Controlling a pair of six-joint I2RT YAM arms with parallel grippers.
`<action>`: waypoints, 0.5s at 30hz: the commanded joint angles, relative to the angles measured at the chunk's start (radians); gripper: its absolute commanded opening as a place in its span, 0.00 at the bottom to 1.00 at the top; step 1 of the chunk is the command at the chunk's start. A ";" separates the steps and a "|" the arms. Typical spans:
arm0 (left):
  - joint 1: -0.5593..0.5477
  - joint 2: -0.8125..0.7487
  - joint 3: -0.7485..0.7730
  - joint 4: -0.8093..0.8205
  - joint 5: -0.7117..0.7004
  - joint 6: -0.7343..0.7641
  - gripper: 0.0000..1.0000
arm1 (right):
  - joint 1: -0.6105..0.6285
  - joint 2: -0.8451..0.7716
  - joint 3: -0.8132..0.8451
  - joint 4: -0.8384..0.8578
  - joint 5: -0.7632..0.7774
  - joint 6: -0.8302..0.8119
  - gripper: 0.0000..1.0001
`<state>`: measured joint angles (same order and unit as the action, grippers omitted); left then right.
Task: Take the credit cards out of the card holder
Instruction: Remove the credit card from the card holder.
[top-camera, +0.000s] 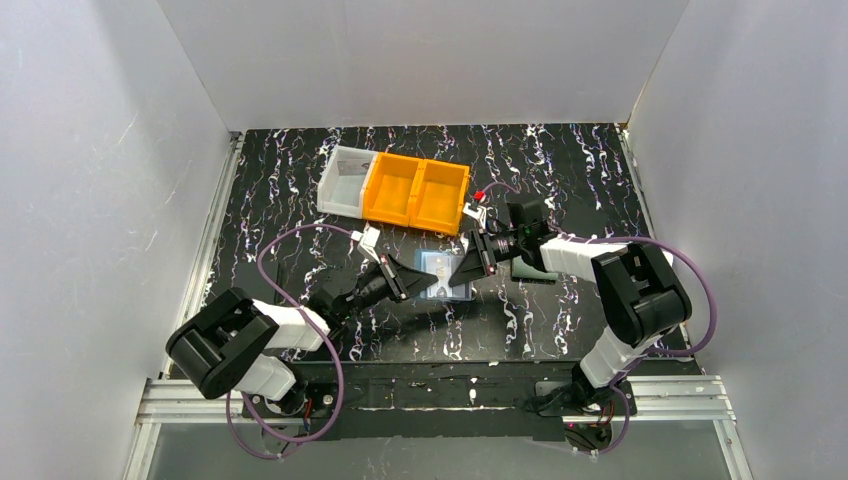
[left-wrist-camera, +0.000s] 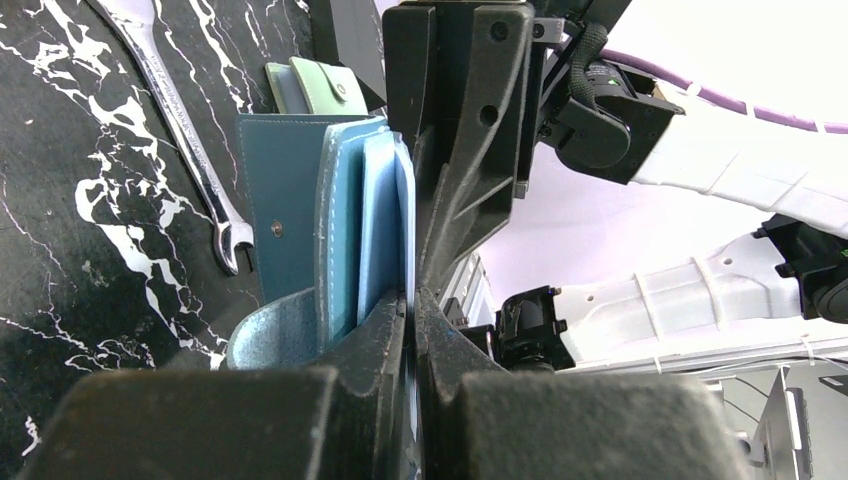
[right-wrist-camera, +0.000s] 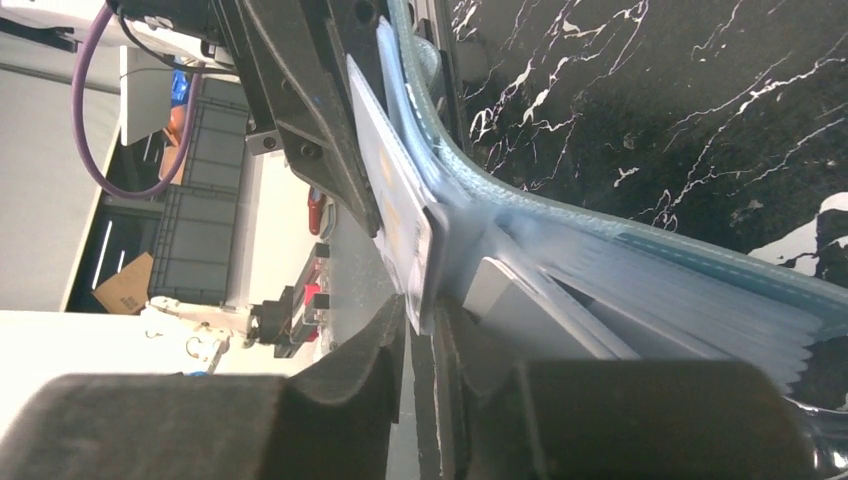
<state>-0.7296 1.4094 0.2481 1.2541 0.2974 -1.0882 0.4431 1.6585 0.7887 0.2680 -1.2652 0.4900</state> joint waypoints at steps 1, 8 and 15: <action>-0.034 0.005 0.033 0.049 -0.003 0.004 0.00 | 0.015 -0.007 0.038 0.015 -0.059 -0.027 0.21; -0.036 -0.015 0.005 -0.007 -0.020 0.007 0.03 | 0.006 0.018 0.088 -0.170 -0.069 -0.189 0.01; -0.031 -0.103 -0.012 -0.110 -0.038 0.027 0.19 | -0.007 0.052 0.099 -0.248 -0.063 -0.276 0.01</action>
<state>-0.7555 1.3716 0.2428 1.1919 0.2668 -1.0878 0.4324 1.6936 0.8349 0.0788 -1.2846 0.3016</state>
